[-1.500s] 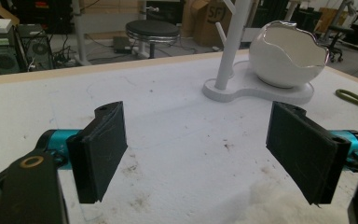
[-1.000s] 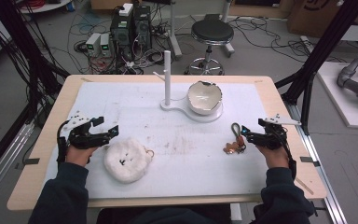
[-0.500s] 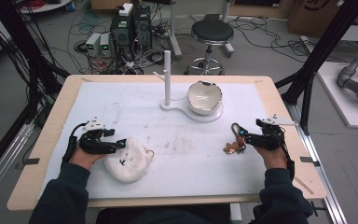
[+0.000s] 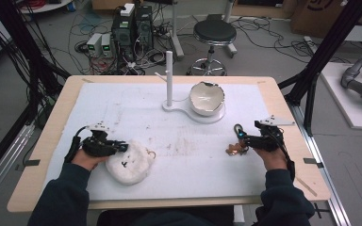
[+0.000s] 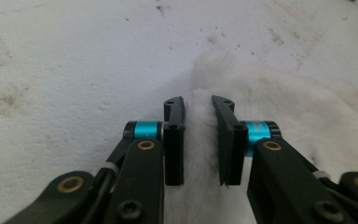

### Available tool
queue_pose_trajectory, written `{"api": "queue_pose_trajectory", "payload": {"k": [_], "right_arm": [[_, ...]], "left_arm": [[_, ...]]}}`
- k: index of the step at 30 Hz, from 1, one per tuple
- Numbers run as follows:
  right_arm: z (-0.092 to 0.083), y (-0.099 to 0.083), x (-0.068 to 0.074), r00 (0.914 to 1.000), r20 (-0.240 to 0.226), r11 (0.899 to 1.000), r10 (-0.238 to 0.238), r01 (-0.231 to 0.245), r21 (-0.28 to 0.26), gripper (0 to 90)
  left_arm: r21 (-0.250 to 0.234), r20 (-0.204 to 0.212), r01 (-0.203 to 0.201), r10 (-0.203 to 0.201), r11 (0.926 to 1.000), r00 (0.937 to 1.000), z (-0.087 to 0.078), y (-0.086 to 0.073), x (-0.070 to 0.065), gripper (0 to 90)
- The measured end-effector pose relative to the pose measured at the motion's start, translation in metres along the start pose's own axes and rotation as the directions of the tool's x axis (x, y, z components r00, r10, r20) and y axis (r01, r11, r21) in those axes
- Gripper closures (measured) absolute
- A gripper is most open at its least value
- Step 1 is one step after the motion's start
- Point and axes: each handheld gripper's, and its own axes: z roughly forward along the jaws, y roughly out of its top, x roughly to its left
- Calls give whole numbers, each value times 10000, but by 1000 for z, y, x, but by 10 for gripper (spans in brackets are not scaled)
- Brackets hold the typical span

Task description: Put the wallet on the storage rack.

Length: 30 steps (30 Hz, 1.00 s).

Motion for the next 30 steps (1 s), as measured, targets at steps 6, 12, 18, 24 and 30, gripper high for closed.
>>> {"api": "queue_pose_trajectory", "payload": {"k": [6,12,18,24,30], "right_arm": [[1,0,2,10000,-76,10000,-40,40,28,211],[4,4,11,9985,-546,9998,67,-75,-157,211],[12,11,29,9921,-1246,9998,-127,107,-165,211],[32,21,65,9547,-2971,9998,-144,89,-200,211],[45,27,99,9055,-4226,9993,-373,328,-178,265]], "left_arm": [[-1490,114,167,-152,9887,9998,-11,8,-6,786],[-4081,-53,375,-435,9121,9990,-26,17,-15,788],[-4943,-167,55,-158,8693,9997,-22,24,-29,789],[-5573,-271,-429,335,8292,9991,-9,42,-54,789],[-5500,-349,-1241,1258,8259,9914,5,47,-74,789]]}}
